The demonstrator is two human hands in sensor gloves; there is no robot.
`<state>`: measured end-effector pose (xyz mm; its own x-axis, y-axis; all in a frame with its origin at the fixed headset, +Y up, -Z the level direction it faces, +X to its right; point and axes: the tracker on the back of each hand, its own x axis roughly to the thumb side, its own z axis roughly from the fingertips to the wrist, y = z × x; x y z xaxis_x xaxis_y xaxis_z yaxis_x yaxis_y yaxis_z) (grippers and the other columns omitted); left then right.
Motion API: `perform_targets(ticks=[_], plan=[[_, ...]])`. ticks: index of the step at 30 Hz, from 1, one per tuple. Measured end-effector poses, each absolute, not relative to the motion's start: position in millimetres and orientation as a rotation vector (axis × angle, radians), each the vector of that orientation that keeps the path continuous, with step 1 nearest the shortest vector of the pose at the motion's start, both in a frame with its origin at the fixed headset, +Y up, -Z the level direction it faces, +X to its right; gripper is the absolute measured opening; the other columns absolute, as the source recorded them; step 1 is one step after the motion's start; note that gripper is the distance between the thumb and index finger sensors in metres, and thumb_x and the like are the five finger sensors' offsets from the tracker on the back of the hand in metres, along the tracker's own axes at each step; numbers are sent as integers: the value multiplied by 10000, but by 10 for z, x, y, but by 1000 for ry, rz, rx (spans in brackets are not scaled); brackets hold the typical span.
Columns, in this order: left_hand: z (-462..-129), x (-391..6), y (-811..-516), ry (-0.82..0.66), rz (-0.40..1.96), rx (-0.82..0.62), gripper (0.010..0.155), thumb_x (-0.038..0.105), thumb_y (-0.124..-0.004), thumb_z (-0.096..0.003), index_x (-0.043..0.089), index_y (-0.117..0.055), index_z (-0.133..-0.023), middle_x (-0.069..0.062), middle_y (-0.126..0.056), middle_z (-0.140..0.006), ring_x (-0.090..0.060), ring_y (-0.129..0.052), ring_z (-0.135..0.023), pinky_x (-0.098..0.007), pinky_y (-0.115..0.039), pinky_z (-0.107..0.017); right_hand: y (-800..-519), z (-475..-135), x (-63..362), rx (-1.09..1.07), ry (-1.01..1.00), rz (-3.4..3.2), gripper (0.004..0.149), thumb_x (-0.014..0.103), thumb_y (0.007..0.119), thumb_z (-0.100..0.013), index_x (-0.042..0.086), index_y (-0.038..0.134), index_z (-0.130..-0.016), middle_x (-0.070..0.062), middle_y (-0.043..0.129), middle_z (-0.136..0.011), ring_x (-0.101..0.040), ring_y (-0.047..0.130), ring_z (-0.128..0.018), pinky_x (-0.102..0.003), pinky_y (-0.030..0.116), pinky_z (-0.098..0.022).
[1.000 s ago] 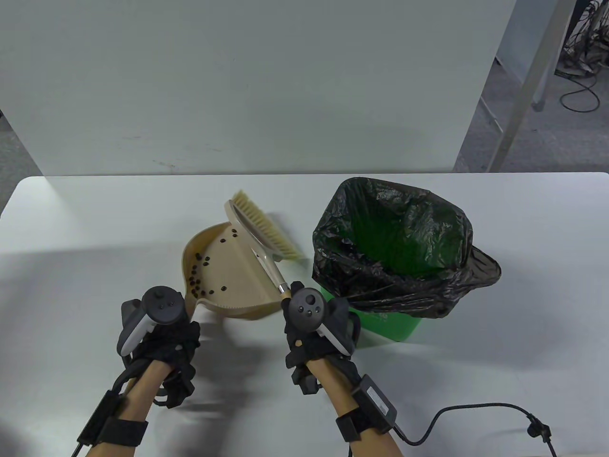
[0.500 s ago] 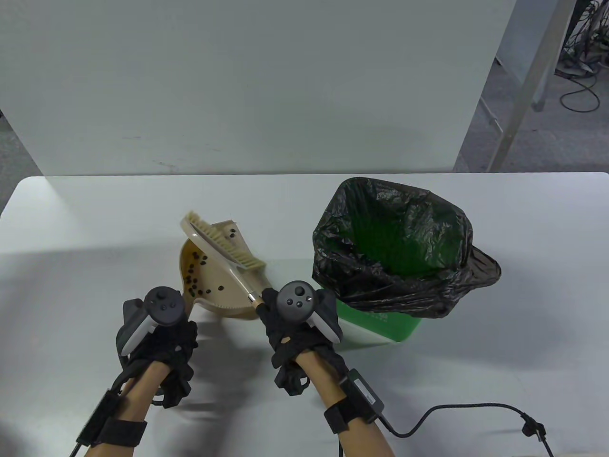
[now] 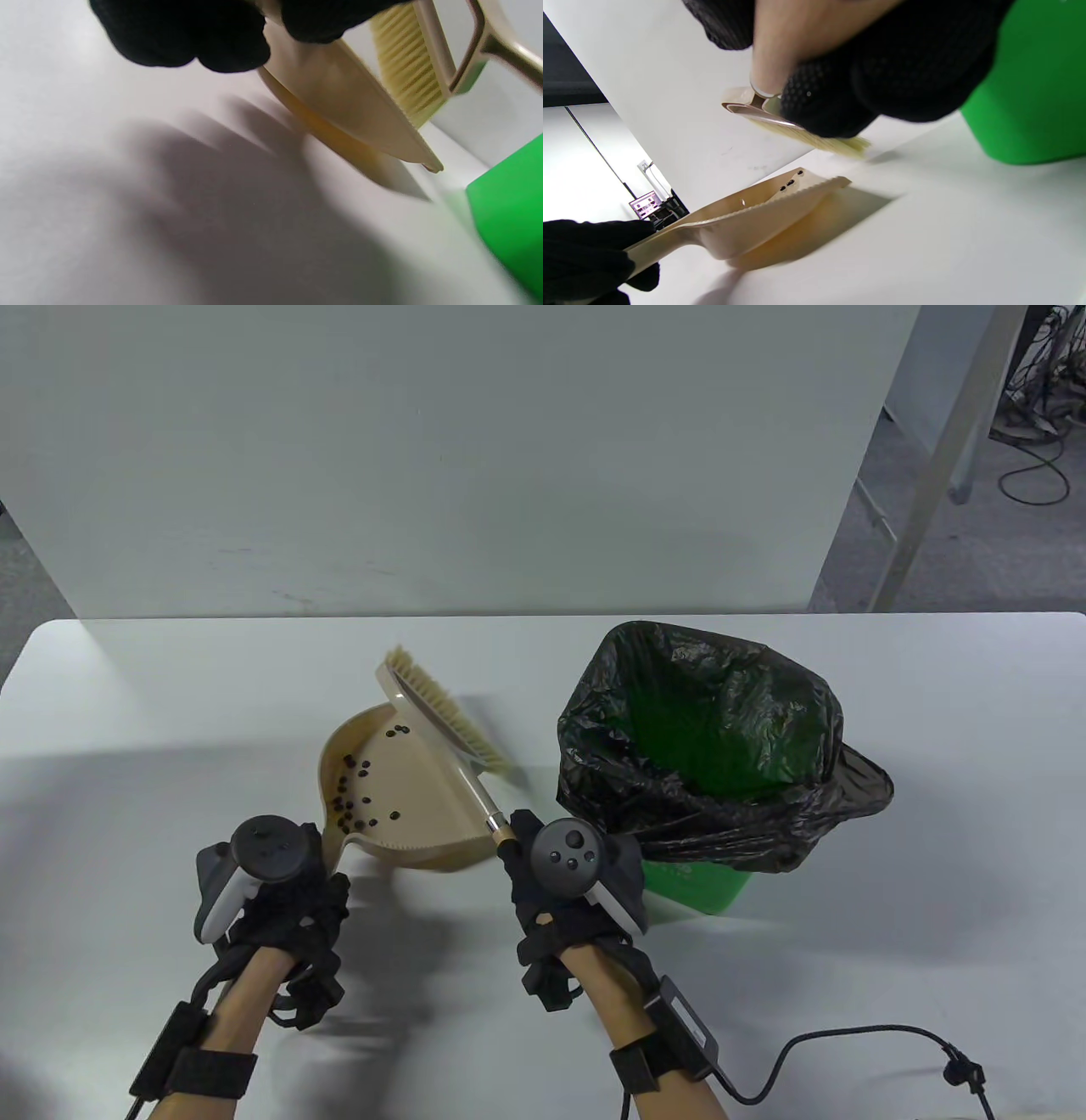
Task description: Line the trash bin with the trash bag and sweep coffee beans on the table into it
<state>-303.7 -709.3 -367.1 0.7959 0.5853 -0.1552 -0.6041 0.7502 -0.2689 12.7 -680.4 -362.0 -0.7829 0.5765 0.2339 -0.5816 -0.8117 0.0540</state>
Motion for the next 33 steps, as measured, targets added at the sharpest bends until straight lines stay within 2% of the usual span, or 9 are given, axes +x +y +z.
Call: perform_targets(ticks=[4, 8, 15, 20, 26, 33], plan=[[-3641, -3158, -7056, 63, 815, -289, 774, 229, -651, -639, -57, -133, -1138, -314, -423, -1140, -313, -843, -744, -598, -772, -569, -6712, -3527, 185, 278, -61, 2493, 554, 295, 556, -637, -53, 529, -1068, -221, 862, -837, -260, 995, -494, -404, 934, -320], [-3589, -3245, -6914, 62, 922, -194, 773, 225, -658, -635, -57, -145, -1139, -314, -426, -1140, -318, -846, -741, -602, -772, -563, -6670, -3435, 284, 243, -57, 2491, 553, 293, 554, -638, -55, 528, -1068, -224, 860, -836, -261, 993, -493, -403, 934, -317], [-3489, -3316, -6690, 95, 982, -16, 773, 221, -660, -634, -57, -145, -1139, -312, -421, -1140, -321, -845, -743, -606, -770, -561, -6685, -3279, 474, 194, -45, 2482, 553, 291, 553, -640, -61, 530, -1066, -229, 861, -833, -262, 995, -488, -400, 935, -313], [-3413, -3272, -6511, 94, 890, 118, 773, 224, -660, -635, -55, -146, -1140, -309, -420, -1142, -316, -845, -747, -602, -772, -566, -6740, -3342, 516, 141, 5, 2456, 553, 289, 553, -640, -62, 529, -1066, -231, 861, -832, -265, 993, -486, -403, 932, -312], [-3338, -3104, -6171, 3, 922, 200, 771, 226, -660, -638, -49, -146, -1143, -304, -417, -1147, -316, -840, -762, -603, -767, -576, -6855, -3385, 551, 126, 55, 2524, 551, 293, 560, -639, -52, 536, -1068, -231, 862, -832, -266, 992, -490, -406, 930, -316], [-3281, -2435, -5543, -204, 822, 247, 772, 229, -658, -640, -47, -143, -1145, -303, -416, -1149, -311, -839, -769, -599, -768, -582, -6863, -3367, 513, 162, 25, 2560, 550, 296, 562, -638, -46, 538, -1068, -226, 863, -832, -264, 992, -490, -407, 929, -317]])
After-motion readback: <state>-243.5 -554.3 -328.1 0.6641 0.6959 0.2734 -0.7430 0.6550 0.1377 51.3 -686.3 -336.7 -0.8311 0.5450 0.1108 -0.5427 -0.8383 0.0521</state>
